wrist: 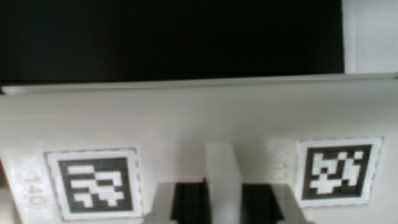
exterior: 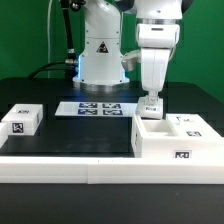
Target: Assemble cabinet
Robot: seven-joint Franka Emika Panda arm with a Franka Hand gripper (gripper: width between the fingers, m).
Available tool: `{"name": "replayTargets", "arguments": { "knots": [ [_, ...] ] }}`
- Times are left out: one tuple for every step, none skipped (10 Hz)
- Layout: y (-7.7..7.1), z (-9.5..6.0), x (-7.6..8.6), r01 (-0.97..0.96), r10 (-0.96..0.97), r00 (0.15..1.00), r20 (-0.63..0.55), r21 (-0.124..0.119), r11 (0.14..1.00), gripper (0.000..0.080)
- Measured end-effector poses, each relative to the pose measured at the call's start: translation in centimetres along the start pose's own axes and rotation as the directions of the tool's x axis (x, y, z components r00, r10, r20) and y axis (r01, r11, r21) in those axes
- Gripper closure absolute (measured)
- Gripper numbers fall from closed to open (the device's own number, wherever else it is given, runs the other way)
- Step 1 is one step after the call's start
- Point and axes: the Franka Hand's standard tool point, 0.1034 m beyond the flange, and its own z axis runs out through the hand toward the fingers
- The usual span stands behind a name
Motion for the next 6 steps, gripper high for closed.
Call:
{"name": "replayTargets", "arguments": {
  "knots": [
    [0.2, -0.3, -0.1, 0.003, -0.003, 1.000, 0.004, -0.001, 1.000, 0.0732],
    [0.6, -0.5, -0.2, 0.009, -0.009, 1.000, 0.006, -0.001, 1.000, 0.0732],
    [1.2, -0.6, -0.4, 0.012, -0.012, 1.000, 0.008, 0.003, 1.000, 0.0731],
    [2.0, -0.8, -0.5, 0.017, -0.017, 1.000, 0.008, 0.003, 1.000, 0.0731],
    [3.1, -1.3, -0.5, 0.014, -0.014, 1.000, 0.008, -0.002, 1.000, 0.0731],
    [4.0, -1.8, -0.3, 0.014, -0.014, 1.000, 0.005, -0.014, 1.000, 0.0731]
  ]
}}
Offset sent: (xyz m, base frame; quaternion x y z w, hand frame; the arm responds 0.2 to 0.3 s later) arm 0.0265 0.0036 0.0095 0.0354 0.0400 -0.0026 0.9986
